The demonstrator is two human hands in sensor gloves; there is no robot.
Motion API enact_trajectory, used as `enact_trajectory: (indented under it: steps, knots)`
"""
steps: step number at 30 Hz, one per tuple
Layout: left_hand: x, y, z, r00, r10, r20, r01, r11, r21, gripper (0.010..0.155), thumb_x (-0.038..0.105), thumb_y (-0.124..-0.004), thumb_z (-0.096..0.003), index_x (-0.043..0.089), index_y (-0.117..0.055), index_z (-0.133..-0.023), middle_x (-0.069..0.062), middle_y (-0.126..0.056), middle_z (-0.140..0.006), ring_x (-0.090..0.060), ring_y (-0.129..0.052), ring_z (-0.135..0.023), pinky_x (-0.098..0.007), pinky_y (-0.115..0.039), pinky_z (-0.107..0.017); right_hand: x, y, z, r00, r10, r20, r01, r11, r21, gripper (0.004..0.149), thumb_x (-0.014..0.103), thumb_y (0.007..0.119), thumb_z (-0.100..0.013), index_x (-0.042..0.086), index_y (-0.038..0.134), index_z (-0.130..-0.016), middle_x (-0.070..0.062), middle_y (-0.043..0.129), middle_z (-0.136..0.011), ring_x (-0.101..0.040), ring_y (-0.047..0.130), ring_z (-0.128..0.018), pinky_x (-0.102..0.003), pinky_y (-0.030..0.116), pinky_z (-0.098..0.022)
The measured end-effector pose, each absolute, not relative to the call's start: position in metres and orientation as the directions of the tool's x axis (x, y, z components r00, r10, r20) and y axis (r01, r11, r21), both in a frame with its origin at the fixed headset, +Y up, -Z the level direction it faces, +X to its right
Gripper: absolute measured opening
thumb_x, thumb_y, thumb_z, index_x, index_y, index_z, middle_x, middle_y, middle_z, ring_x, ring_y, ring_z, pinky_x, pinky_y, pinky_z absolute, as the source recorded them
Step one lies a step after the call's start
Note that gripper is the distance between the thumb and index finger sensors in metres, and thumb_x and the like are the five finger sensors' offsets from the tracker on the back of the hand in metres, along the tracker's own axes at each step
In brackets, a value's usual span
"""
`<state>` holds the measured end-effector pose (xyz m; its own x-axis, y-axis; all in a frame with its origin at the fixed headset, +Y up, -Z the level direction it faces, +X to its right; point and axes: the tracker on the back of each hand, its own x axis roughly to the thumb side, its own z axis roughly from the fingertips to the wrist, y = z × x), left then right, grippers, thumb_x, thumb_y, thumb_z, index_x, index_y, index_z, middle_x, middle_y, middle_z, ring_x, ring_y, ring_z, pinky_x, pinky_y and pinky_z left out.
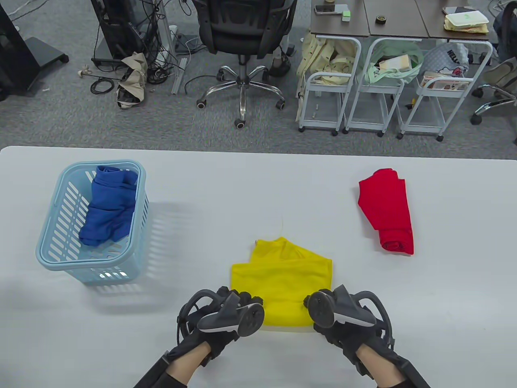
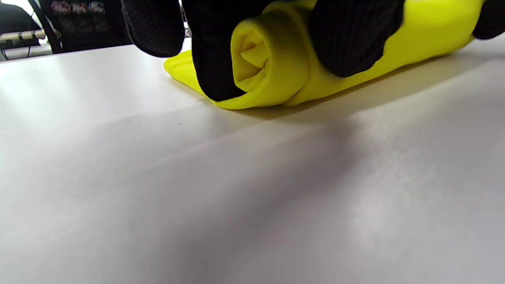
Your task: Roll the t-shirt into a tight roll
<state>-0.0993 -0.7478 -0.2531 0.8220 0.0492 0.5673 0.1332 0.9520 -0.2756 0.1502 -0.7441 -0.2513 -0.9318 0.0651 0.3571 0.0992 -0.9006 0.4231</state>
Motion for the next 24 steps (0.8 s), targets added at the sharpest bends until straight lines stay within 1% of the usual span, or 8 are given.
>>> enact_trajectory:
  steps: [5,8,9,11,13,17,20,24]
  knots:
    - [-0.127,-0.75,-0.266,0.817,0.385,0.43,-0.157,0.865,-0.476,0.052,0.043,-0.066,-0.0571,0.022,-0.072,-0.104,-0.004,-0.097,-0.086,-0.023,-0.101,-0.069,-0.053,-0.072,-0.07,0.172,-0.746,-0.255,-0.889,0.366,0.276,-0.148,-0.798,0.584,0.06,0.043,0.062,-0.057,0.02,0.046,-0.11,-0.008,0.069,-0.099,-0.029,0.084,-0.078,-0.047,0.07,-0.058]
    - [-0.13,-0.752,-0.269,0.863,0.283,0.418,-0.096,0.905,-0.415,0.052,0.046,-0.061,-0.0579,0.022,-0.075,-0.102,-0.003,-0.097,-0.082,-0.025,-0.099,-0.065,-0.054,-0.07,-0.07,0.171,-0.748,-0.256,-0.901,0.339,0.27,-0.13,-0.806,0.578,0.059,0.044,0.059,-0.057,0.02,0.045,-0.11,-0.008,0.069,-0.098,-0.027,0.085,-0.076,-0.046,0.071,-0.057]
    - [-0.128,-0.751,-0.269,0.886,0.196,0.42,-0.032,0.93,-0.366,0.052,0.046,-0.061,-0.0579,0.021,-0.076,-0.101,-0.004,-0.097,-0.082,-0.027,-0.098,-0.067,-0.055,-0.069,-0.07,0.169,-0.748,-0.255,-0.906,0.325,0.271,-0.121,-0.812,0.571,0.058,0.044,0.058,-0.058,0.02,0.048,-0.109,-0.008,0.07,-0.098,-0.027,0.085,-0.075,-0.046,0.071,-0.056]
    - [-0.125,-0.744,-0.265,0.883,-0.17,0.438,0.257,0.955,-0.148,0.055,0.051,-0.06,-0.0569,0.026,-0.071,-0.105,-0.002,-0.09,-0.093,-0.025,-0.094,-0.078,-0.055,-0.068,-0.072,0.168,-0.748,-0.254,-0.912,0.303,0.275,-0.103,-0.821,0.561,0.057,0.044,0.058,-0.057,0.021,0.048,-0.109,-0.008,0.07,-0.098,-0.027,0.086,-0.075,-0.046,0.072,-0.056]
    - [-0.123,-0.736,-0.26,0.867,-0.28,0.413,0.325,0.945,-0.042,0.053,0.049,-0.06,-0.0578,0.029,-0.067,-0.106,0.0,-0.085,-0.099,-0.024,-0.091,-0.084,-0.055,-0.066,-0.074,0.168,-0.748,-0.255,-0.912,0.307,0.273,-0.107,-0.819,0.564,0.057,0.045,0.058,-0.057,0.022,0.048,-0.109,-0.008,0.069,-0.098,-0.027,0.086,-0.075,-0.046,0.072,-0.056]
    - [-0.118,-0.724,-0.247,0.857,0.005,0.515,0.053,0.994,-0.097,0.055,0.049,-0.062,-0.0575,0.028,-0.064,-0.108,-0.004,-0.081,-0.103,-0.027,-0.087,-0.087,-0.056,-0.064,-0.075,0.169,-0.749,-0.255,-0.907,0.325,0.267,-0.123,-0.811,0.572,0.057,0.045,0.058,-0.058,0.021,0.048,-0.109,-0.008,0.069,-0.098,-0.027,0.085,-0.075,-0.046,0.071,-0.056]
    - [-0.103,-0.739,-0.241,0.777,0.192,0.599,-0.028,0.962,-0.271,0.061,0.053,-0.072,-0.0527,0.031,-0.066,-0.109,-0.006,-0.08,-0.108,-0.03,-0.088,-0.09,-0.055,-0.066,-0.074,0.169,-0.748,-0.254,-0.913,0.311,0.263,-0.115,-0.817,0.565,0.058,0.046,0.058,-0.057,0.021,0.048,-0.109,-0.008,0.069,-0.098,-0.027,0.085,-0.076,-0.046,0.072,-0.056]
    - [-0.091,-0.758,-0.243,0.779,-0.003,0.627,0.184,0.957,-0.224,0.071,0.057,-0.074,-0.0499,0.035,-0.051,-0.113,-0.007,-0.062,-0.117,-0.03,-0.073,-0.096,-0.055,-0.062,-0.076,0.171,-0.738,-0.251,-0.958,0.205,0.2,-0.088,-0.875,0.476,0.063,0.052,0.065,-0.056,0.021,0.049,-0.109,-0.009,0.067,-0.101,-0.027,0.085,-0.077,-0.046,0.072,-0.056]
